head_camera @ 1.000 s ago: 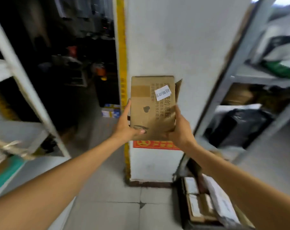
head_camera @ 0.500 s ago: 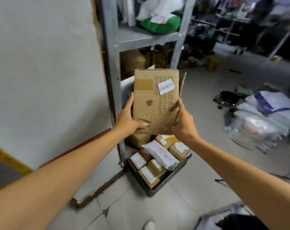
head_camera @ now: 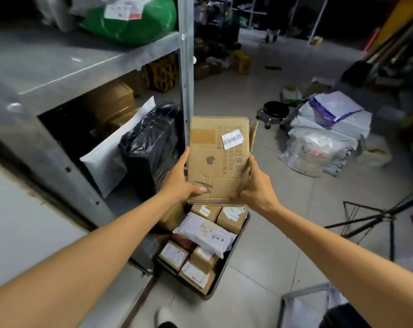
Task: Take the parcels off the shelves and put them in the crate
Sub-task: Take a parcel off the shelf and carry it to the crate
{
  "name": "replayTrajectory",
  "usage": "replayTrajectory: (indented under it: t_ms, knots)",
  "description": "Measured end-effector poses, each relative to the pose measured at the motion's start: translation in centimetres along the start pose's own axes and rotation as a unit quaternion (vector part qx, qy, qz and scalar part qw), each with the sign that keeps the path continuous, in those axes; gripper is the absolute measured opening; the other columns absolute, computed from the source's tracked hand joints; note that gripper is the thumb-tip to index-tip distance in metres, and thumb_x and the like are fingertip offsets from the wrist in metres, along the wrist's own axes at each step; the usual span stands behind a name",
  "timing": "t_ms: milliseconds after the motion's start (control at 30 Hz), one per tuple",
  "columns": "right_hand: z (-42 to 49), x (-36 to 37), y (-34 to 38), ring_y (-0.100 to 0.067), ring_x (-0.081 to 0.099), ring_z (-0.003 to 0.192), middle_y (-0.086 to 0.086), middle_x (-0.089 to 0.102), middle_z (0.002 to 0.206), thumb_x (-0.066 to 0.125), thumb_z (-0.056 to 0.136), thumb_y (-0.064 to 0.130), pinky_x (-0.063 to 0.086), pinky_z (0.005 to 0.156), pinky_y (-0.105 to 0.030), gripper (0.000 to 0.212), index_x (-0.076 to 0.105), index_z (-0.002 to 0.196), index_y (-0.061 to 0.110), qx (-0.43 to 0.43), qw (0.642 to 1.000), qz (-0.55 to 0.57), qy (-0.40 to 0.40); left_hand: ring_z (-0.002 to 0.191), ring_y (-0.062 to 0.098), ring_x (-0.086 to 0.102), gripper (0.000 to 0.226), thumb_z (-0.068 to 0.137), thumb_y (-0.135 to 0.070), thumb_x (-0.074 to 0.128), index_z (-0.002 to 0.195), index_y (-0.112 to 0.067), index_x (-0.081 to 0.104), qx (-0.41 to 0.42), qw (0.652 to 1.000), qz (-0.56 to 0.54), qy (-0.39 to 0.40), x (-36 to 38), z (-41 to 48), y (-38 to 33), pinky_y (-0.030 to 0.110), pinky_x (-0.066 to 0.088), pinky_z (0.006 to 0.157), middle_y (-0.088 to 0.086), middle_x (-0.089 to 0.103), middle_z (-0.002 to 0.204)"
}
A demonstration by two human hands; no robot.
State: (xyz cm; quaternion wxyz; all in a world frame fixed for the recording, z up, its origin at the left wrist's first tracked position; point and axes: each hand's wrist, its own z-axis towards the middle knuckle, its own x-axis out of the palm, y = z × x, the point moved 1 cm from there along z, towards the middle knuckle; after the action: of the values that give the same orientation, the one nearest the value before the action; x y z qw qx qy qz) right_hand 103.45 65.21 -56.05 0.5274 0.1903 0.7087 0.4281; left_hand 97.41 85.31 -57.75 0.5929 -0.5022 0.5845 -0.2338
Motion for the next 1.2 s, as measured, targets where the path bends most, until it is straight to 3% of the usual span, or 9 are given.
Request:
replayTrajectory:
  t_ms: [100, 200, 367, 433, 533, 667, 833, 967, 1200]
  knots:
    - [4.5, 1.4, -0.9, -0.016, 0.051, 0.103, 0.003, 0.053, 0.114, 0.081, 0.064, -0.003, 0.043, 0.067, -0.01, 0.073, 0.036, 0.119, 0.015, 0.037, 0.999, -0.009, 0.013, 0.128, 0.02, 0.048, 0.123, 0.066, -0.007, 0.086, 0.154, -0.034, 0.006, 0.0, 0.999, -0.005, 0.042, 0.1, 5.6, 1.6, 0.041, 0.039, 0.109, -0.002, 0.046, 0.146]
    - [9.2, 3.0, -2.7, -0.019, 0.051, 0.108, -0.002, 0.053, 0.123, 0.076, 0.069, -0.006, 0.049, 0.08, -0.026, 0.072, 0.034, 0.124, 0.013, 0.078, 0.997, -0.008, 0.018, 0.129, 0.02, 0.046, 0.12, 0.067, -0.004, 0.085, 0.154, -0.035, 0.008, -0.001, 0.997, -0.012, 0.072, 0.5, 11.2, 3.8, 0.037, 0.039, 0.108, -0.002, 0.043, 0.148]
    - [14.8, 7.8, -8.2, -0.024, 0.055, 0.104, 0.0, 0.053, 0.114, 0.061, 0.071, -0.013, 0.054, 0.075, -0.035, 0.069, 0.031, 0.122, 0.021, 0.142, 0.99, 0.001, 0.002, 0.128, 0.019, 0.046, 0.117, 0.07, 0.004, 0.08, 0.153, -0.037, 0.009, -0.032, 0.994, -0.028, 0.1, 3.0, 18.3, 9.0, 0.033, 0.046, 0.101, 0.0, 0.043, 0.147]
    - [16.4, 10.0, -11.1, -0.022, 0.055, 0.102, 0.004, 0.051, 0.111, 0.061, 0.071, -0.013, 0.054, 0.079, -0.038, 0.078, 0.028, 0.132, 0.023, 0.166, 0.986, 0.014, 0.001, 0.13, 0.017, 0.044, 0.116, 0.071, 0.006, 0.078, 0.154, -0.037, 0.009, -0.04, 0.993, -0.022, 0.104, 4.6, 20.2, 11.6, 0.032, 0.044, 0.102, -0.004, 0.04, 0.148]
    - [18.6, 13.2, -16.2, -0.016, 0.056, 0.093, 0.007, 0.05, 0.106, 0.064, 0.07, -0.013, 0.051, 0.072, -0.028, 0.091, 0.022, 0.143, 0.021, 0.184, 0.983, 0.023, 0.017, 0.13, 0.016, 0.044, 0.117, 0.07, 0.006, 0.078, 0.154, -0.034, 0.007, -0.059, 0.989, -0.002, 0.132, 7.2, 22.9, 16.0, 0.034, 0.042, 0.105, -0.004, 0.042, 0.147]
    - [21.2, 17.4, -22.9, -0.018, 0.054, 0.099, 0.003, 0.052, 0.112, 0.064, 0.068, -0.014, 0.051, 0.075, -0.031, 0.092, 0.023, 0.143, 0.018, 0.19, 0.981, 0.032, 0.031, 0.131, 0.021, 0.045, 0.116, 0.07, 0.007, 0.078, 0.154, -0.033, 0.008, -0.103, 0.986, 0.021, 0.131, 10.6, 26.4, 21.9, 0.044, 0.041, 0.108, 0.003, 0.048, 0.143]
    - [23.6, 22.9, -30.9, -0.007, 0.047, 0.092, 0.01, 0.048, 0.106, 0.065, 0.066, -0.015, 0.037, 0.064, -0.01, 0.094, 0.022, 0.141, 0.022, 0.227, 0.971, 0.059, 0.043, 0.127, 0.023, 0.047, 0.114, 0.072, 0.005, 0.076, 0.152, -0.041, 0.008, -0.11, 0.982, 0.083, 0.13, 14.6, 29.7, 28.9, 0.048, 0.044, 0.103, 0.003, 0.051, 0.136]
    - [24.8, 26.1, -35.2, -0.018, 0.051, 0.104, 0.001, 0.052, 0.116, 0.069, 0.066, -0.013, 0.044, 0.081, -0.03, 0.094, 0.022, 0.141, 0.021, 0.248, 0.964, 0.075, 0.055, 0.132, 0.024, 0.043, 0.113, 0.077, -0.002, 0.075, 0.152, -0.043, 0.001, -0.137, 0.97, 0.133, 0.148, 16.5, 31.2, 32.5, 0.049, 0.041, 0.106, 0.005, 0.044, 0.141]
    - [25.2, 29.2, -37.2, -0.019, 0.051, 0.104, -0.002, 0.054, 0.119, 0.07, 0.066, -0.011, 0.048, 0.086, -0.034, 0.085, 0.03, 0.136, 0.017, 0.285, 0.955, 0.08, 0.013, 0.125, 0.019, 0.046, 0.104, 0.074, 0.002, 0.076, 0.153, -0.033, 0.018, -0.124, 0.962, 0.185, 0.158, 18.5, 31.6, 34.5, 0.029, 0.038, 0.106, 0.004, 0.047, 0.137]
